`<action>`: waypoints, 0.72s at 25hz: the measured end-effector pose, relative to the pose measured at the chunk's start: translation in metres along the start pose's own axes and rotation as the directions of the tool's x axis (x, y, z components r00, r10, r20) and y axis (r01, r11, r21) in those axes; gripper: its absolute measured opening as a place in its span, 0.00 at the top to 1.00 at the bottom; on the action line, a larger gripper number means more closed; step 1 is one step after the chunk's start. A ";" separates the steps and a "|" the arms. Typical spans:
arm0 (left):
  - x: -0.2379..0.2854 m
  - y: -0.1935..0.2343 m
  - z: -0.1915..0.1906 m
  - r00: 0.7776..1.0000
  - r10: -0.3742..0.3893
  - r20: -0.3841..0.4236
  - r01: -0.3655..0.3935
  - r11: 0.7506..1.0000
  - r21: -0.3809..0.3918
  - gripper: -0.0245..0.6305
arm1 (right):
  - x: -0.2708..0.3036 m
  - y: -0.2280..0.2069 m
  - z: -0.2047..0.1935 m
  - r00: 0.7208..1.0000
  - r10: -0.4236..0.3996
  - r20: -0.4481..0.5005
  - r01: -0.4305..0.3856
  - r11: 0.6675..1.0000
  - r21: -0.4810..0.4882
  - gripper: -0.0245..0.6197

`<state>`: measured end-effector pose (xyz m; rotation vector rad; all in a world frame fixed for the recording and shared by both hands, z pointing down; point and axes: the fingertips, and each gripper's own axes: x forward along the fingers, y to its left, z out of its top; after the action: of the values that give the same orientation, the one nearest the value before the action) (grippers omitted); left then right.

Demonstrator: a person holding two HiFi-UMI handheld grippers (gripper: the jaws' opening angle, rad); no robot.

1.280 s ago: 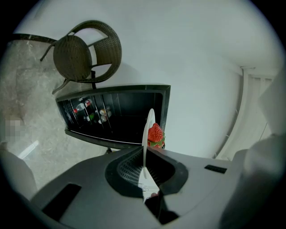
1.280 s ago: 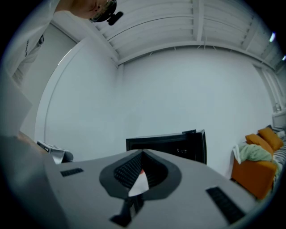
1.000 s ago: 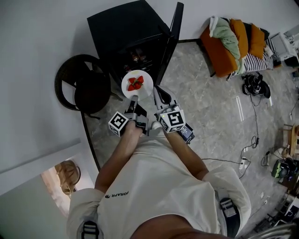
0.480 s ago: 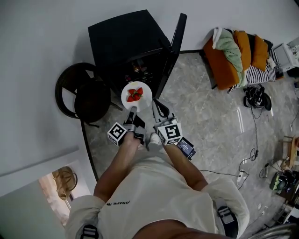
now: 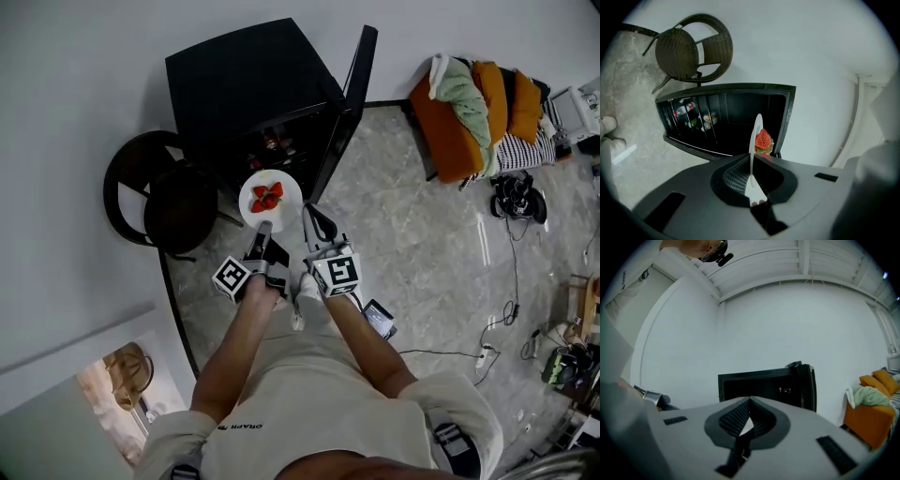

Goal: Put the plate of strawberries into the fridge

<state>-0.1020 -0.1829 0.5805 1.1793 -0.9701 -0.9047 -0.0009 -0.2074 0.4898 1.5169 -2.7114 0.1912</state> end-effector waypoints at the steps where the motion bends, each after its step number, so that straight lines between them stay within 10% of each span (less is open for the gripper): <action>1: 0.001 0.001 0.004 1.000 -0.009 0.009 0.009 1.000 0.001 0.95 | 0.002 0.000 -0.003 1.000 0.000 0.000 0.000 1.000 -0.001 0.94; 18: 0.036 0.053 0.016 0.998 0.036 0.044 -0.036 0.999 0.002 0.95 | 0.020 -0.007 -0.055 0.997 -0.020 -0.069 0.023 0.999 0.047 0.94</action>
<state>-0.1016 -0.2137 0.6390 1.1448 -1.0251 -0.9038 -0.0073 -0.2219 0.5464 1.5212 -2.6553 0.3038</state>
